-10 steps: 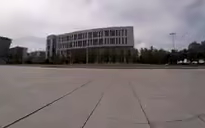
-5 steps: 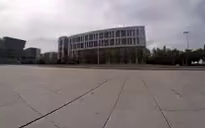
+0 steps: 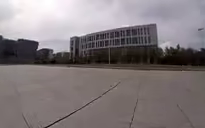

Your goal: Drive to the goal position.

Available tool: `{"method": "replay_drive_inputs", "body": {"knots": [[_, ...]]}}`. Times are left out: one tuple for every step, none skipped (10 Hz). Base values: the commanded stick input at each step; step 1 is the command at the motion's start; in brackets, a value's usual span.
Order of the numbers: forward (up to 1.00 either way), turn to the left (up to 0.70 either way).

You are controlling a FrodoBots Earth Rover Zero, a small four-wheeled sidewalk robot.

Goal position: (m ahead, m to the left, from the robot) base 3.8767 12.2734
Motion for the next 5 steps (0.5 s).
{"method": "replay_drive_inputs", "body": {"knots": [[1.0,0.27],[1.0,0.27],[1.0,0.27],[1.0,0.27],[1.0,0.27]]}}
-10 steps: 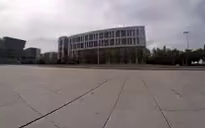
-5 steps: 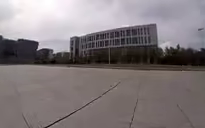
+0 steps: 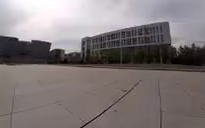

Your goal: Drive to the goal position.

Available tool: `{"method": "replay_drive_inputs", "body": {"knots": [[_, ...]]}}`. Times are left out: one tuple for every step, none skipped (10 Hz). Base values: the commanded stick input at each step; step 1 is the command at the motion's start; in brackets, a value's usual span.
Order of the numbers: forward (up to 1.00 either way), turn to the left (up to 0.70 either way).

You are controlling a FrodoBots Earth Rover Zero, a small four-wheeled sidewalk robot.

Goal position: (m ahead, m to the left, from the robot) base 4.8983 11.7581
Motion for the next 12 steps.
{"method": "replay_drive_inputs", "body": {"knots": [[1.0,0.27],[1.0,0.27],[1.0,0.27],[1.0,0.27],[1.0,0.27],[1.0,0.27],[1.0,0.27],[1.0,0.27],[1.0,0.27],[1.0,0.27],[1.0,0.27],[1.0,0.27]]}}
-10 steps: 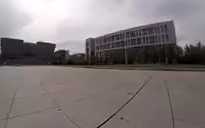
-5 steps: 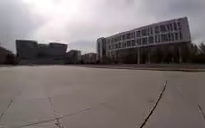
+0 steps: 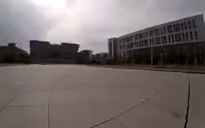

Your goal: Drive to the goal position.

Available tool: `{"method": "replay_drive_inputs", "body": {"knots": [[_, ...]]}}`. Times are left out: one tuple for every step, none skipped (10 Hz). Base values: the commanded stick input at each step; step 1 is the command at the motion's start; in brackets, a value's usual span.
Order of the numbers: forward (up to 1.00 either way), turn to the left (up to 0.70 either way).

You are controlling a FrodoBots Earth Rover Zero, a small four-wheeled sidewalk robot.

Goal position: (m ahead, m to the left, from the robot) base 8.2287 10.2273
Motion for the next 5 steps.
{"method": "replay_drive_inputs", "body": {"knots": [[1.0,0.27],[1.0,0.27],[1.0,0.27],[1.0,0.27],[1.0,0.27]]}}
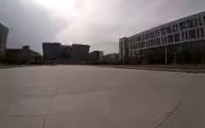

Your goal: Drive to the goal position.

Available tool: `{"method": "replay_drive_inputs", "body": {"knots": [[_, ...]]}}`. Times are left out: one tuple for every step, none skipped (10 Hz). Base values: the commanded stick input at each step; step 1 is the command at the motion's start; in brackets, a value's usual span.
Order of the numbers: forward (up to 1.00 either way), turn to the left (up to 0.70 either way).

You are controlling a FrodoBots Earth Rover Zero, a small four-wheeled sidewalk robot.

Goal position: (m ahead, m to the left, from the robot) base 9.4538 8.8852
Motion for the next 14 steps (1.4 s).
{"method": "replay_drive_inputs", "body": {"knots": [[1.0,0.27],[1.0,0.27],[1.0,0.27],[1.0,0.27],[1.0,0.27],[1.0,0.27],[1.0,0.27],[1.0,0.27],[1.0,0.27],[1.0,0.27],[1.0,0.27],[1.0,0.27],[1.0,0.27],[1.0,0.27]]}}
